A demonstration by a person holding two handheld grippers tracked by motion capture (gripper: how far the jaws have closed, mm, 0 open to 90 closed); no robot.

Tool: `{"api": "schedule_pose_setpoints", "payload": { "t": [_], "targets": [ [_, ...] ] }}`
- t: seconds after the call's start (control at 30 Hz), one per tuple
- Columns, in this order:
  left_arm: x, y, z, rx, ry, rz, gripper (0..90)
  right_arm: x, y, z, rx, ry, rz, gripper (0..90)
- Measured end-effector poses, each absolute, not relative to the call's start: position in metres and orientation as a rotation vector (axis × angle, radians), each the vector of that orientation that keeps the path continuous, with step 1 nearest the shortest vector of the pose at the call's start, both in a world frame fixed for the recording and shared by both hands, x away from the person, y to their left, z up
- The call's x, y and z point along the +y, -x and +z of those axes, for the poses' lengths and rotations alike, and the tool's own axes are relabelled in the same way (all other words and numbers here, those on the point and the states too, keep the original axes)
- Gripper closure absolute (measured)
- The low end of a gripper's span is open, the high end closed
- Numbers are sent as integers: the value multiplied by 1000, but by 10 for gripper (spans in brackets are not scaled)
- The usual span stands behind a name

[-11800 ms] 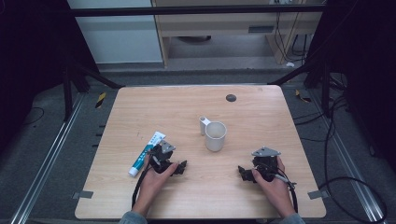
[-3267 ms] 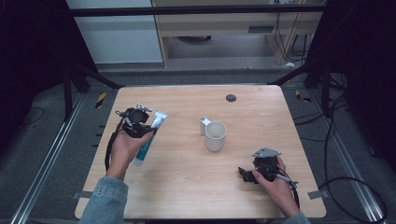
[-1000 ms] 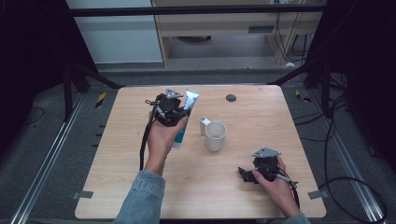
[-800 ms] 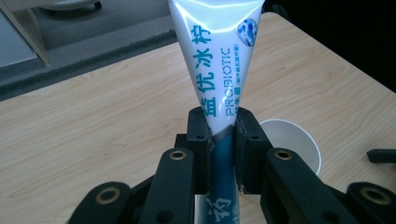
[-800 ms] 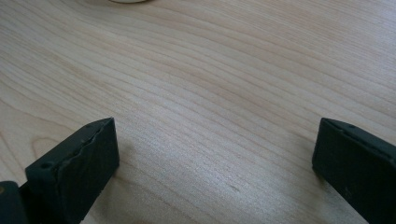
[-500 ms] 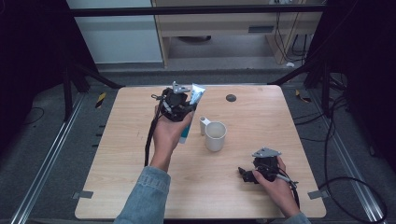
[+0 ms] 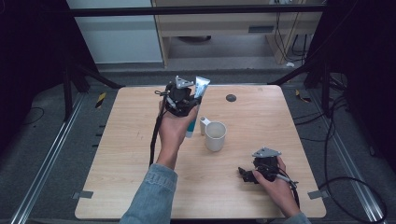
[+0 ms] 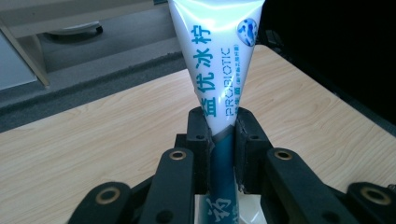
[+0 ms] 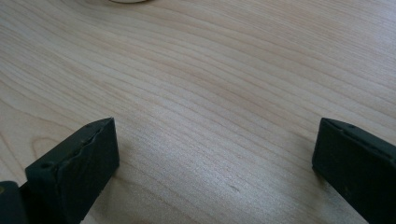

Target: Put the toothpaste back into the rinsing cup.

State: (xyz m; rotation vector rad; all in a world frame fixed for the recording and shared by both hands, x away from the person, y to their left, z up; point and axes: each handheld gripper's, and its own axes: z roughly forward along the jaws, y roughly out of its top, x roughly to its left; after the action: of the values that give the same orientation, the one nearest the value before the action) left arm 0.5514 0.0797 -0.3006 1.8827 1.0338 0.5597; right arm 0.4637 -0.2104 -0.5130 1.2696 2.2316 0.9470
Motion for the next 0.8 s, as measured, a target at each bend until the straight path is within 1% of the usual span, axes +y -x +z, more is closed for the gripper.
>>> {"api": "schedule_pose_setpoints", "payload": {
  "t": [0.3, 0.63, 0.8],
  "targets": [
    [63, -551, -301, 1026, -1830, 575, 780, -211, -464, -513, 2232, -1267, 946, 7],
    [51, -551, -300, 1012, -1764, 632, 781, -210, -464, -513, 2233, -1268, 947, 8],
    [45, -552, -297, 976, -1746, 614, 779, -210, -464, -513, 2233, -1269, 947, 8]
  ]
}}
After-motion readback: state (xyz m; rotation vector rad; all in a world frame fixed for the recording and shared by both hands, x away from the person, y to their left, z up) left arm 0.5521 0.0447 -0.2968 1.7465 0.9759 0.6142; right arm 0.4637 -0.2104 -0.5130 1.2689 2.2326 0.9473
